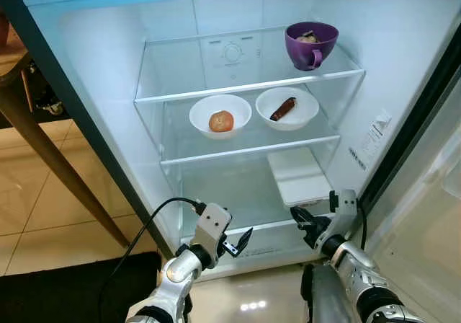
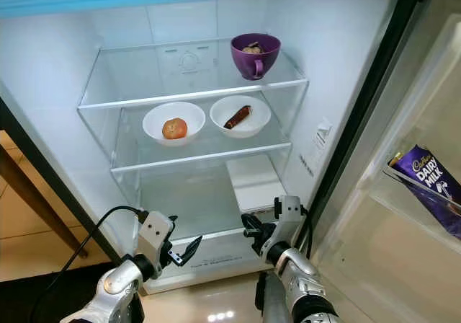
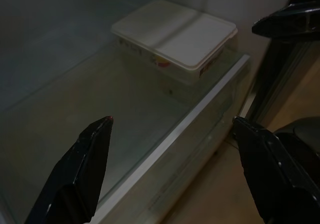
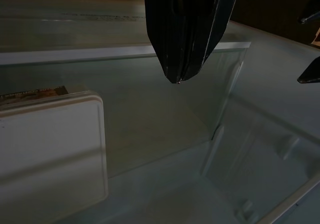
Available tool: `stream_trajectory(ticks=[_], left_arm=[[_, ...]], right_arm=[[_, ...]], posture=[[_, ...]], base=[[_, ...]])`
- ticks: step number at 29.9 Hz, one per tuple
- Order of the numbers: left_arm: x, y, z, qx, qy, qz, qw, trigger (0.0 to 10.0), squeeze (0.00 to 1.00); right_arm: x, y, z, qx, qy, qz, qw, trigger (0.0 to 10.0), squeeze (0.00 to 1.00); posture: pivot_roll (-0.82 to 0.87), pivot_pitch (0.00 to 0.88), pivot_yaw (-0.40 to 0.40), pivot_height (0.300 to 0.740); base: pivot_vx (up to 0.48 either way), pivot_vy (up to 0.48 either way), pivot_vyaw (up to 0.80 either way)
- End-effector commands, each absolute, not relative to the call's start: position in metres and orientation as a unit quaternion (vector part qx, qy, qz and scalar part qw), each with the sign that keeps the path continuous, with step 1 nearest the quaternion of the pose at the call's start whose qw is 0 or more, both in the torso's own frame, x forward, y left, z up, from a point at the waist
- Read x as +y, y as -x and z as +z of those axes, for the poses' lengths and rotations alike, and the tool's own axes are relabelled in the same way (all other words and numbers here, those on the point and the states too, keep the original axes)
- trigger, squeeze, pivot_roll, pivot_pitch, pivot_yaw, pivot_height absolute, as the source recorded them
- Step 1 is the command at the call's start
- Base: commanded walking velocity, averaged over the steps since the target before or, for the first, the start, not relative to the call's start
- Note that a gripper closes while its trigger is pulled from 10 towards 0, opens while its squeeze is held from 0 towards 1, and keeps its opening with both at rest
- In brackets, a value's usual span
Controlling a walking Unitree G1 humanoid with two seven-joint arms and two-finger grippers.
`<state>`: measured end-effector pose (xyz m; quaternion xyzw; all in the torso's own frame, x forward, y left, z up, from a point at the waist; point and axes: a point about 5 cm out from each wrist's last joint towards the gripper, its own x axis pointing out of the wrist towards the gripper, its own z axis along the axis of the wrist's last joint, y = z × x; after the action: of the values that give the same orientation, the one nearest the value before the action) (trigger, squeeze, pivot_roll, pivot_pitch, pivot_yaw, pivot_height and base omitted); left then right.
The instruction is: Restocking fridge
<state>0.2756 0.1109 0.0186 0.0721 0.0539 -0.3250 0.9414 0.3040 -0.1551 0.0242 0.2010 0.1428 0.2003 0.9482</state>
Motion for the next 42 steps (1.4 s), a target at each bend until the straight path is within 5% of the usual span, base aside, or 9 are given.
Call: stream_trajectory(ticks=[1,30,42], left_arm=[[0.107,-0.273,0.017,0.056,-0.074,-0.332,0.939,10.0,0.00],[0.094,-0.269,0.014,0.054,-0.067,-0.348,0.934,10.0,0.00],[0.094,-0.267,0.007,0.085,-0.072,-0.342,0.933,10.0,0.00]], right_arm=[[-0.153,-0.301,0.020,0.147,-0.208,0.199,0.946,10.0,0.00],[-0.157,-0.304,0.024,0.142,-0.202,0.198,0.949,10.0,0.00],[-0.158,-0.304,0.021,0.153,-0.205,0.184,0.949,10.0,0.00]], posture=[[0.00,0.053,0.029,0.491],[-0.01,0.048,0.010,0.605],[-0.01,0.048,0.009,0.605]], base=[[0.000,0.000,0.00],[0.000,0.000,0.00],[0.000,0.000,0.00]])
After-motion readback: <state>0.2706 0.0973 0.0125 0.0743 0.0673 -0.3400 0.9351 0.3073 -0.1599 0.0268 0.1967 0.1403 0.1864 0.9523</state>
